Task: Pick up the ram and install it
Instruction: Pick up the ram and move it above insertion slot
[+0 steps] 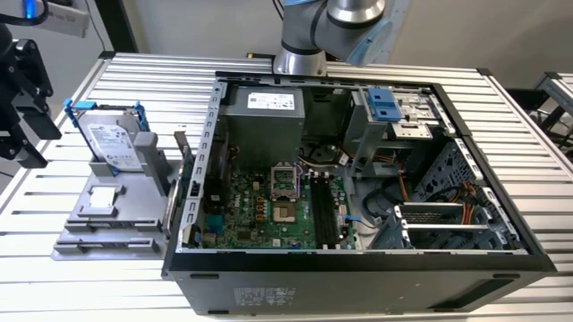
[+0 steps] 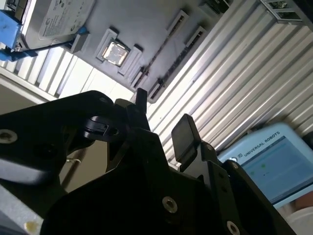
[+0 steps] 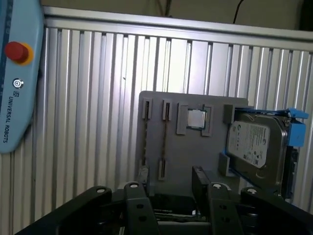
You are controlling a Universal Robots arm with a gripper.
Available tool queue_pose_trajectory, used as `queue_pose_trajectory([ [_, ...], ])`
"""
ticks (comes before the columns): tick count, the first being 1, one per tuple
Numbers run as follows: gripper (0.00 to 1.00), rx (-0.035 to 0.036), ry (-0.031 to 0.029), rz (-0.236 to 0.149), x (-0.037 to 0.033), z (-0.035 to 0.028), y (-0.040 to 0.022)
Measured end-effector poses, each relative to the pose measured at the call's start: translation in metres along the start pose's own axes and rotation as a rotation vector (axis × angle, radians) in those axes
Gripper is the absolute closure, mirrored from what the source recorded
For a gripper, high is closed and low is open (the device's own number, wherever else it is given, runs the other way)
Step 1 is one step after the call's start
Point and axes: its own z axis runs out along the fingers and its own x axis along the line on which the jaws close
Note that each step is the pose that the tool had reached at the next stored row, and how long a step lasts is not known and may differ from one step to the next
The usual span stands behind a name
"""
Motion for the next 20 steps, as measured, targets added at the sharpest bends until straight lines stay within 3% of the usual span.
queue_pose_trajectory([
  [2,0.00,0.0008,-0.0027,0.000,0.0002,0.0034,-0.0002],
  [5,0.00,0.0017,-0.0157,0.000,0.0004,0.0071,-0.0002],
  [7,0.00,0.0021,-0.0188,0.000,0.0005,0.0108,-0.0003],
  [9,0.00,0.0018,-0.0167,0.000,0.0006,0.0141,-0.0007],
  [13,0.00,0.0015,-0.0059,0.000,0.0010,0.0191,-0.0012],
  [20,0.00,0.0014,-0.0048,0.002,0.0021,0.0304,-0.0019],
])
